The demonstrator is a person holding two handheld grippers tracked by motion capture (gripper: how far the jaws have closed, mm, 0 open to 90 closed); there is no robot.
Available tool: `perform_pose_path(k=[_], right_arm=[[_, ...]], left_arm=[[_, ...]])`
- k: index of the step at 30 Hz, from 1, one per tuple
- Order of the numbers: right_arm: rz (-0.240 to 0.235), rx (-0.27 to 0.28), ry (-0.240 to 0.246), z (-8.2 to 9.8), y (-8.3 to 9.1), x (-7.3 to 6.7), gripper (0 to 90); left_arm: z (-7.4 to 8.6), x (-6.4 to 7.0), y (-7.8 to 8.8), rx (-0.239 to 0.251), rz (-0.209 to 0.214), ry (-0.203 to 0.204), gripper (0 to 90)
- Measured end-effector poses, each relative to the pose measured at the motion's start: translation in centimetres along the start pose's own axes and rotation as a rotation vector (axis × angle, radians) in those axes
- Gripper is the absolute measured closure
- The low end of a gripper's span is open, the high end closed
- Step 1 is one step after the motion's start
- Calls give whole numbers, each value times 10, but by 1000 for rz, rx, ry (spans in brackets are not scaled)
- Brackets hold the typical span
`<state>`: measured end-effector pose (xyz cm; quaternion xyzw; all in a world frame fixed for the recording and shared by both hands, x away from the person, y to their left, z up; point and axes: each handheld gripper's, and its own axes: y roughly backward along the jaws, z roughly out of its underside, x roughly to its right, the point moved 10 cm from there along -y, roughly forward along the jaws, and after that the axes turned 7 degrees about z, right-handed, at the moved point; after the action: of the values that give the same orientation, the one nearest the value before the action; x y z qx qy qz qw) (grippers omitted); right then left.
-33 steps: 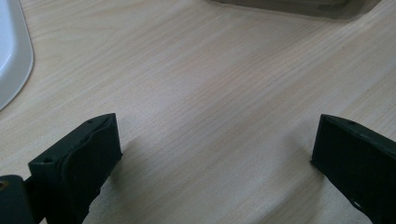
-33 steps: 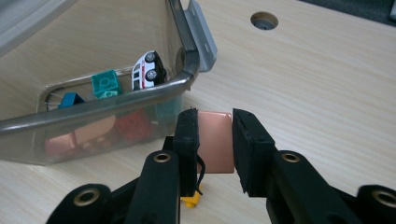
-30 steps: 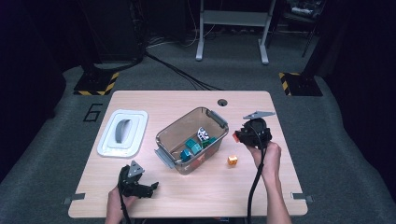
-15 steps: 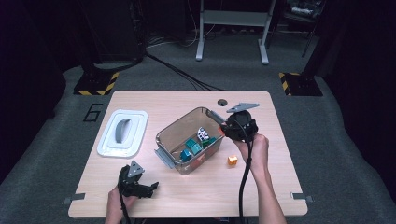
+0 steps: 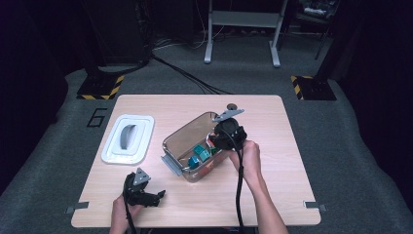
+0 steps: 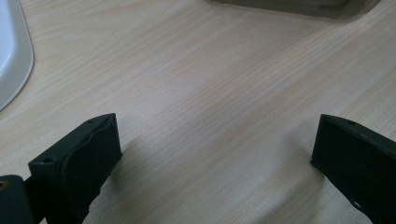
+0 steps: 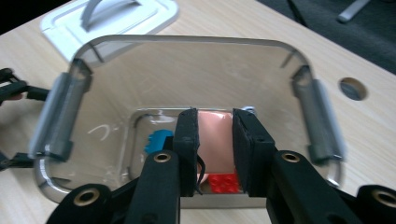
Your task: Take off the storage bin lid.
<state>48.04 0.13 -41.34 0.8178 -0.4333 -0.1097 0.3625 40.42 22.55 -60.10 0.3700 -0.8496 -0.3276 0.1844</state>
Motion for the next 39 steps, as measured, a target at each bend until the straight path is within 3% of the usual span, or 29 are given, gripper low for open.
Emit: perform_pose_path(k=[4,15,27,33,39], right_arm=[[-33,-11,41,3,-7,-15,720],[-155,-29,44,14,-14,-56,719],[-224,-73,69,31,-20,-77,704],[-214,-43,75,29,-15,-73,520],[-172,-4,31,31,-6,-56,276]], left_arm=[[0,0,0,0,0,1,12],[0,0,0,1,0,1,12],[0,0,0,1,0,0,12],[0,0,0,1,-1,0,12],[0,0,0,1,0,0,12]])
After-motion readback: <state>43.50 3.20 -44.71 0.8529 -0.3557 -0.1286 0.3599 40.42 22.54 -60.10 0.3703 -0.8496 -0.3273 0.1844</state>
